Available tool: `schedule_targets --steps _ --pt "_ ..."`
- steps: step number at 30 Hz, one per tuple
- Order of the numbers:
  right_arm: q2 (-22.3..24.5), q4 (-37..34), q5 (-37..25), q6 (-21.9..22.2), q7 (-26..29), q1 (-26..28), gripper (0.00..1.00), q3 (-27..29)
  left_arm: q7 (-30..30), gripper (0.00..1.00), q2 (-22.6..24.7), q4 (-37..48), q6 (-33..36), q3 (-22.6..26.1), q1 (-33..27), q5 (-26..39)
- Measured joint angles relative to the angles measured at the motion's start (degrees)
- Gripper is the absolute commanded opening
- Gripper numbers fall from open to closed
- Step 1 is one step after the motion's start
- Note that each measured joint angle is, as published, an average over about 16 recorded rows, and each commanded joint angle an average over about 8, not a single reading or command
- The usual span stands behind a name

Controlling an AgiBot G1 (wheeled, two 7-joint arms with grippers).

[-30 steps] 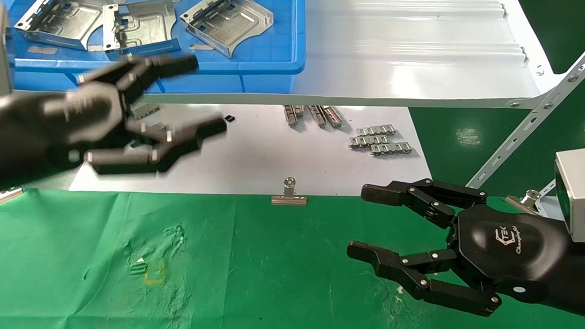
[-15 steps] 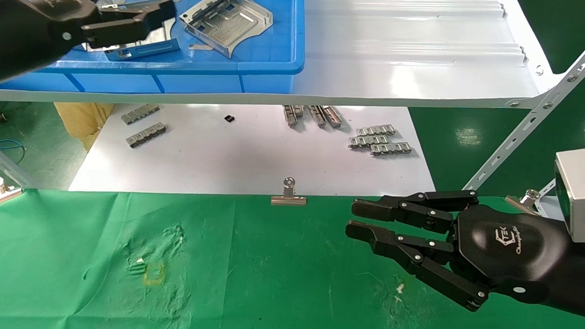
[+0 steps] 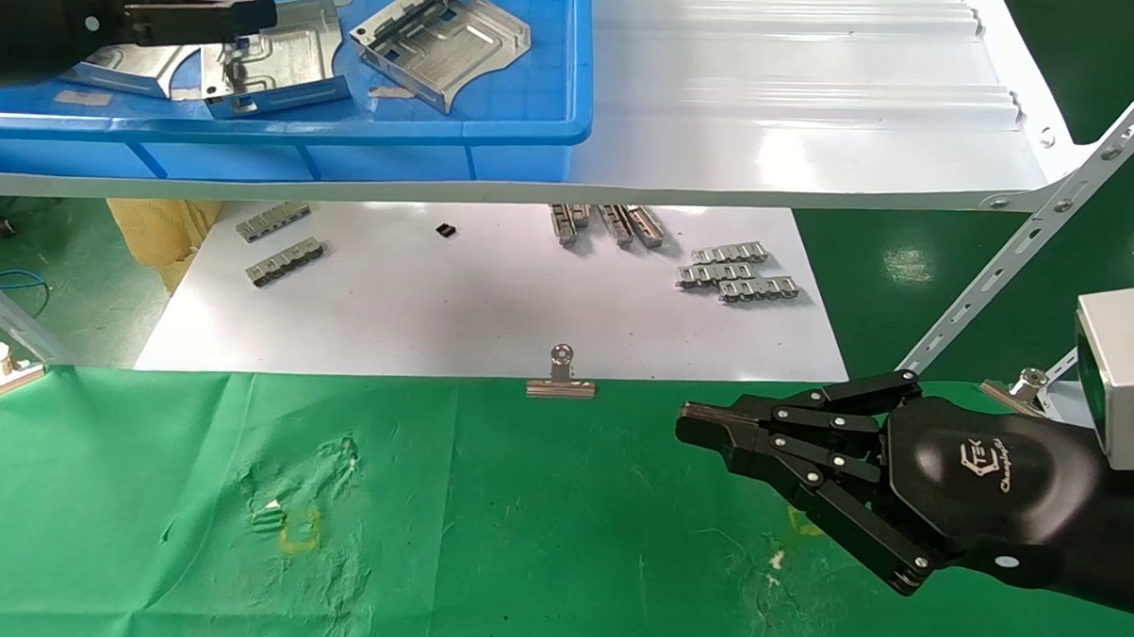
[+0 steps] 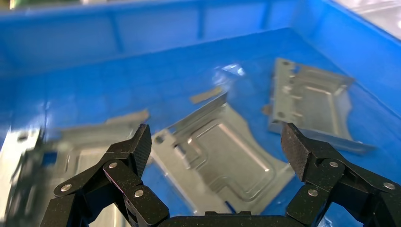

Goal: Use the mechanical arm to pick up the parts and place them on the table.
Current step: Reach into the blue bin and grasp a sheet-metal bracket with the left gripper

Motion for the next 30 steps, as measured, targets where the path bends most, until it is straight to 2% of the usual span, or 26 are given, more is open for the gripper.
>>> schedule_targets --steps 4,6,9,13,16,18,30 --pt "0.0 0.0 0.0 0.0 0.0 0.0 0.0 0.0 -7.18 1.0 0.38 0.31 1.09 2.08 -2.57 4.49" --pt "0.0 0.0 0.0 0.0 0.0 0.0 0.0 0.0 -10.31 0.94 0.51 0.24 1.59 2.86 -3.44 6.28" --pt "0.0 0.0 0.0 0.0 0.0 0.0 0.0 0.0 -14.22 0.69 0.6 -0.18 2.18 3.8 -4.33 8.61" --pt "0.0 0.0 0.0 0.0 0.0 0.0 0.0 0.0 -17.87 0.23 0.57 -1.02 2.48 4.65 -4.82 11.04" --pt "0.0 0.0 0.0 0.0 0.0 0.0 0.0 0.0 -19.93 0.05 0.5 -1.59 2.36 5.04 -4.82 12.44" --pt "0.0 0.0 0.0 0.0 0.0 0.0 0.0 0.0 -20.97 0.0 0.41 -1.93 2.31 5.23 -4.73 13.1" --pt "0.0 0.0 0.0 0.0 0.0 0.0 0.0 0.0 -23.58 0.0 -0.25 -3.25 1.57 5.52 -3.72 14.66"
